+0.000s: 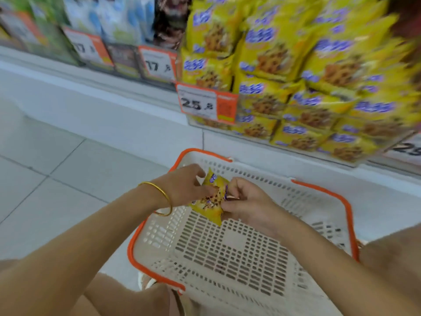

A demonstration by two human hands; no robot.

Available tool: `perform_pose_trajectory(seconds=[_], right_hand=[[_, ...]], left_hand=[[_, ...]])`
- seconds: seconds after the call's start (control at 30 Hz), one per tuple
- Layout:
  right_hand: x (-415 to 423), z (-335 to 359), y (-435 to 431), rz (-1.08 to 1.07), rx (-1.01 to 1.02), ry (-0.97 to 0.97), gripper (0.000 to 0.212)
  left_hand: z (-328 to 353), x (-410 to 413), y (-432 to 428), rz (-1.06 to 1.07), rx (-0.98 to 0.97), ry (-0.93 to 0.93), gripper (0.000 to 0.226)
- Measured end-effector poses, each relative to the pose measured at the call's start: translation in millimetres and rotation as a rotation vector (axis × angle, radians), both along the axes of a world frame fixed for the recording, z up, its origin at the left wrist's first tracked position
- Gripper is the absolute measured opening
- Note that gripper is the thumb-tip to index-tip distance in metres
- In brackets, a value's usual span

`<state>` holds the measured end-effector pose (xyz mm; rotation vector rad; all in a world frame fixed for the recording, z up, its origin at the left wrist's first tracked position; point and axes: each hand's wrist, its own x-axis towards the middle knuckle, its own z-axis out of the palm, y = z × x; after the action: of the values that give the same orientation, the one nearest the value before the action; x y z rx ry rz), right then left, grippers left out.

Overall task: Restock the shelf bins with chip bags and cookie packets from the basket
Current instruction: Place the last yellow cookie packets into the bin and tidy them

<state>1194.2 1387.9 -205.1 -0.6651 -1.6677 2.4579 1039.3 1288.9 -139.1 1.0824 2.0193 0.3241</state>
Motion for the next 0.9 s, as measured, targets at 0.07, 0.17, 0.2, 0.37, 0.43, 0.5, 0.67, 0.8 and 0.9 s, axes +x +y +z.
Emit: perform_pose_trajectory(seconds=[0.07, 0.17, 0.2, 0.37, 0.43, 0.5, 0.67, 0.8, 0.9], right_hand=[[18.0, 31.3, 8.0, -0.03, 0.047, 0.041, 0.033], [45.8, 72.9, 22.6, -0.101, 0.178, 0.045, 0.031], [53.8, 87.4, 26.3, -0.14, 0.211, 0.036, 0.031], [76.9, 149.8, 37.6, -0.187, 0.344, 0.034, 0.058], [77.0, 159.2, 39.7, -0.232, 0.392, 0.032, 0.052], [76.3, 166.2, 44.6, -0.312, 0.393, 0.028, 0.05], [56.2, 175.0, 44.3, -0.407, 0.444, 0.057, 0.033], [22.4, 190.8, 36.9, -0.383, 0.547, 0.103, 0.017], [-0.6, 202.0, 35.4, -0.355, 0.697, 0.14, 0.027]], left_hand=[[15.4, 14.9, 12.6, -0.013, 0.104, 0.016, 0.041], [45.4, 32.6, 28.2, -0.097, 0.213, 0.003, 0.036], [56.6, 37.9, 32.0, -0.145, 0.229, -0.014, 0.033], [111.0, 67.1, 51.3, -0.283, 0.376, 0.021, 0.025], [116.9, 69.9, 57.0, -0.257, 0.457, 0.005, 0.031], [124.9, 71.7, 59.5, -0.171, 0.533, -0.024, 0.037], [136.5, 60.4, 58.1, 0.119, 0.753, -0.179, 0.034], [138.0, 35.4, 44.2, 0.284, 0.831, -0.362, 0.027], [140.6, 8.3, 37.0, 0.364, 0.94, -0.385, 0.027]])
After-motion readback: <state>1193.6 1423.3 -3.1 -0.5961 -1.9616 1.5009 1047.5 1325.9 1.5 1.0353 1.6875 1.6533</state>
